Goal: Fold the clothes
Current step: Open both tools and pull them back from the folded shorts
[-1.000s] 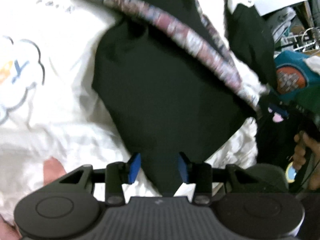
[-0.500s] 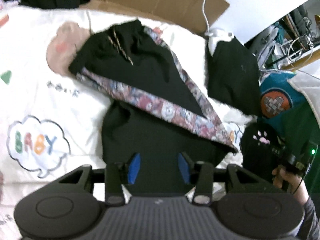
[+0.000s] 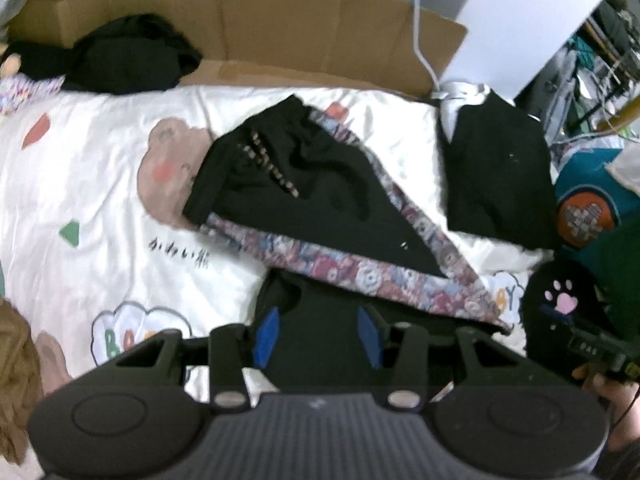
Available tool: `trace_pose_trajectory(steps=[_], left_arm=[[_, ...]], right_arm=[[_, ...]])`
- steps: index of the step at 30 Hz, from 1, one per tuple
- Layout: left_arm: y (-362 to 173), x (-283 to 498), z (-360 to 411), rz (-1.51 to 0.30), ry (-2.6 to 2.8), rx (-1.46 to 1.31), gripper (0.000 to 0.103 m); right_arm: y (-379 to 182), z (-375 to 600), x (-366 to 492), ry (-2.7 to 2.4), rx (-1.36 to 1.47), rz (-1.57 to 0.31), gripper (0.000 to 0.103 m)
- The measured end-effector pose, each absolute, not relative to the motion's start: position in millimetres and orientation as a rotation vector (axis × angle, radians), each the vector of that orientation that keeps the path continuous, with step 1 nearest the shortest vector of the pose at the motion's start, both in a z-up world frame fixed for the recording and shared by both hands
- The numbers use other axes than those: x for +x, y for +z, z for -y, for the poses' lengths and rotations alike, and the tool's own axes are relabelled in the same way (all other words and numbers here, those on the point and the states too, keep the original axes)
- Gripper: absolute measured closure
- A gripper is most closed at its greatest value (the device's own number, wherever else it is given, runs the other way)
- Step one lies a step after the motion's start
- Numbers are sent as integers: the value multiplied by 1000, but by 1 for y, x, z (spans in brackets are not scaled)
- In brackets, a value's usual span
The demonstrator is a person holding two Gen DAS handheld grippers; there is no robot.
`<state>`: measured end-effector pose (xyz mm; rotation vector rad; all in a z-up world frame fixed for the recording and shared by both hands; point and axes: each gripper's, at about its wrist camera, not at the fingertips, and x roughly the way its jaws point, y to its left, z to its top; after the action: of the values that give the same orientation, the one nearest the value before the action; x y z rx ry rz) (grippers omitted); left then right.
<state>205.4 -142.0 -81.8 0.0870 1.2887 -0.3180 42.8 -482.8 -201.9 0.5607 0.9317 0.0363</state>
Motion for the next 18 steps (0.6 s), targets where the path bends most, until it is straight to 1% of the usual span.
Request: trace_pose_trajectory(steps=[4,6,7,10,18], left_arm=[[-62,217,159,-1270,-355,168,55],[-54,223,167,-1257,-395,206,49],[-54,226,171,-1252,-425,247,49],[-66,237,176,-1290,-451,308,49],[-101,272,174,-1337,-528,338,49]], right_arm=[[-200,484,40,30,562,-932,39],[-197,484,37,21,560,-931,39],[-196,483,35,16,563,-928,39],[-193,479,32,5,556,-931,38],[-194,464,34,-58,490,-965,38]])
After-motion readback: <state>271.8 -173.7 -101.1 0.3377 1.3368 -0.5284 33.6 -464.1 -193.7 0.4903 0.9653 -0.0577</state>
